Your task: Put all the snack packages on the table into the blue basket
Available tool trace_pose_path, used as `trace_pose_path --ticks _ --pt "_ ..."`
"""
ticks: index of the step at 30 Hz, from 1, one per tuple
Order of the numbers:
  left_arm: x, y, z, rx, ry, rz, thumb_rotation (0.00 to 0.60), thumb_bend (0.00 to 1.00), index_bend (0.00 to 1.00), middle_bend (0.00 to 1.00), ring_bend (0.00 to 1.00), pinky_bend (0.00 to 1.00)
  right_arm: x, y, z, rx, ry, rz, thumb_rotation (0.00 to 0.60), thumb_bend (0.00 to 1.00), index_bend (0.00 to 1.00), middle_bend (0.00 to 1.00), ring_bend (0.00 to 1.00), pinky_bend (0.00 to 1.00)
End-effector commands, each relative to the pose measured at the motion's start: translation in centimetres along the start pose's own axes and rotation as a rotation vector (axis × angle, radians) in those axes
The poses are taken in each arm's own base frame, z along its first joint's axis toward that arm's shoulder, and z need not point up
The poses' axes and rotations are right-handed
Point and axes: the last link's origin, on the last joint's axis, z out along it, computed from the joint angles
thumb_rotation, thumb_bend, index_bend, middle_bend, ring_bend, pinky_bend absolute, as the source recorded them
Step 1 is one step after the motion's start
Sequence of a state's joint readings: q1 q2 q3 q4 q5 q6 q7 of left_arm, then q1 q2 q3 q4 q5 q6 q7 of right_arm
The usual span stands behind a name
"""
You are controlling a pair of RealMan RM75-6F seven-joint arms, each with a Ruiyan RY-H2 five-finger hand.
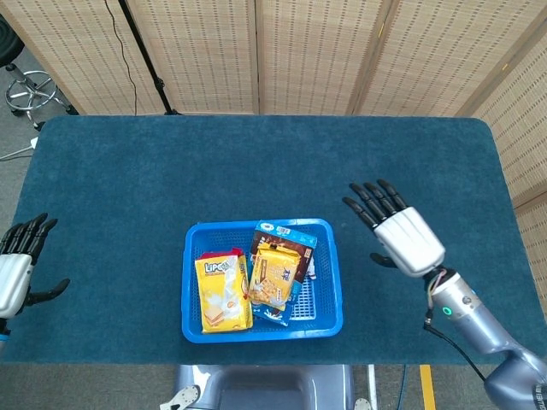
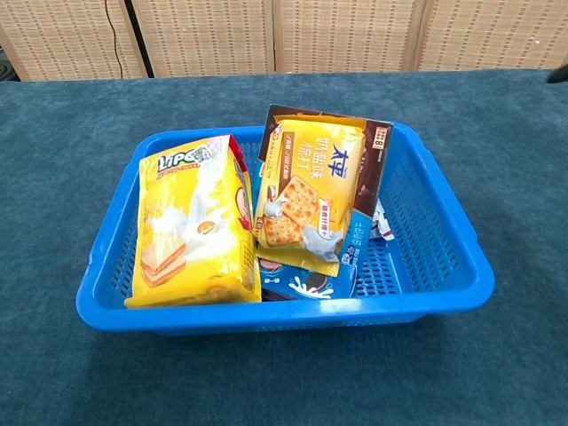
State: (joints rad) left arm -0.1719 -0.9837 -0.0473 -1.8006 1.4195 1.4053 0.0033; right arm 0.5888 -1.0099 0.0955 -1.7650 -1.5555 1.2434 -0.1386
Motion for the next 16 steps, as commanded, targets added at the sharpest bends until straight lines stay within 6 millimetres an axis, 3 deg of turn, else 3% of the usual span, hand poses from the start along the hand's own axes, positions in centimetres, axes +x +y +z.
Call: trace_pose_path --ticks 1,5,12,16 --pt "-1.2 -0.7 -1.6 0.027 0.042 0.014 0.6 0.19 0.0 0.0 0.0 0.0 -2.4 4.1 -5.0 -0.198 -0.05 0.105 0.6 0.0 0.0 0.0 0.0 0.01" --pt "-1.8 -1.2 -2.7 0.033 0.047 0.032 0.6 0.19 0.0 0.0 0.0 0.0 -4.6 5.9 -9.6 -0.318 -0.082 0.17 0.6 0.0 0.0 0.0 0.0 0.0" --pt "-1.6 -1.7 -3.2 0.026 0.053 0.055 0.6 0.19 0.0 0.0 0.0 0.0 -6.6 6.1 -14.4 -0.391 -0.105 0.191 0.6 0.0 0.0 0.0 0.0 0.0" --pt "-1.3 -1.9 -3.6 0.02 0.047 0.059 0.6 0.19 0.0 0.0 0.0 0.0 -6.7 6.4 -15.9 -0.436 -0.054 0.199 0.6 0.0 0.0 0.0 0.0 0.0"
